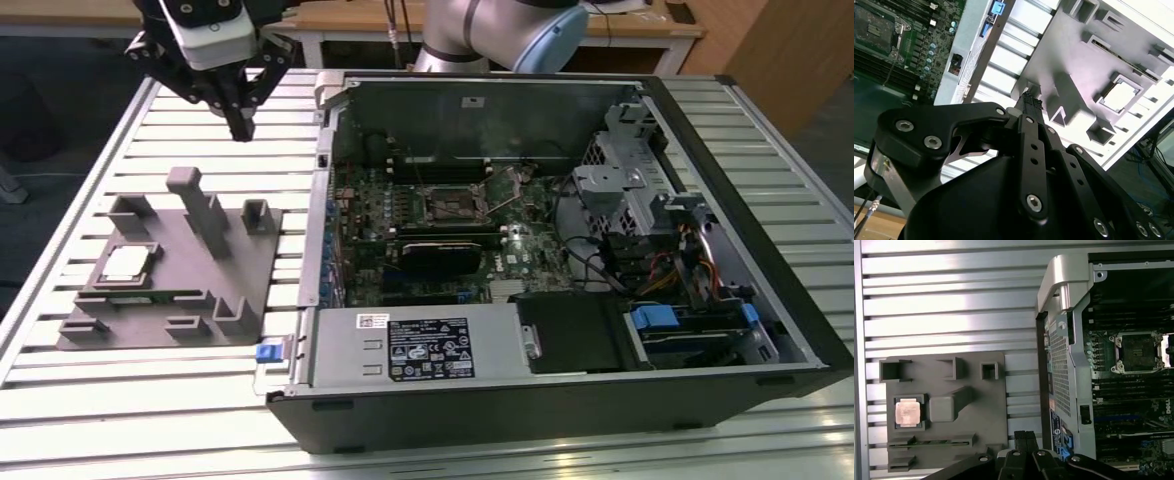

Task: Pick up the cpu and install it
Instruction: 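Reach for the cpu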

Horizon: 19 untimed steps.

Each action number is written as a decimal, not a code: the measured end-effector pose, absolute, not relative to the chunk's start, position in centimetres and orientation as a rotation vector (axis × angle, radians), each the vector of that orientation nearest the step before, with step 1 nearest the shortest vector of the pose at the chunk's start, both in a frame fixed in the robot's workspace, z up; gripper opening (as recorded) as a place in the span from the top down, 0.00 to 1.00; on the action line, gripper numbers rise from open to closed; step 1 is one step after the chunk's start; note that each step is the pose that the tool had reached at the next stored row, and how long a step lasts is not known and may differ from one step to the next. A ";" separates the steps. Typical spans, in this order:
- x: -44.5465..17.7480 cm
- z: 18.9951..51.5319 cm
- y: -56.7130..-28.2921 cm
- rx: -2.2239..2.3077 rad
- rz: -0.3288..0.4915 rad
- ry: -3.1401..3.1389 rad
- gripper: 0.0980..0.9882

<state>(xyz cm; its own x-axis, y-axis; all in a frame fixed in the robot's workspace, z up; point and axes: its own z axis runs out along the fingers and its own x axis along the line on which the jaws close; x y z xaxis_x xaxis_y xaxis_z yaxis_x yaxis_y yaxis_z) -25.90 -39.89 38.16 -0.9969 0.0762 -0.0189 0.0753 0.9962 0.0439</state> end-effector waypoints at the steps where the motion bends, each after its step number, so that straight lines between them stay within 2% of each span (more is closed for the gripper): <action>1: -26.0 38.1 -39.9 0.118 0.067 3.118 0.98; 19: -27.9 37.9 -39.9 0.119 0.067 3.121 0.98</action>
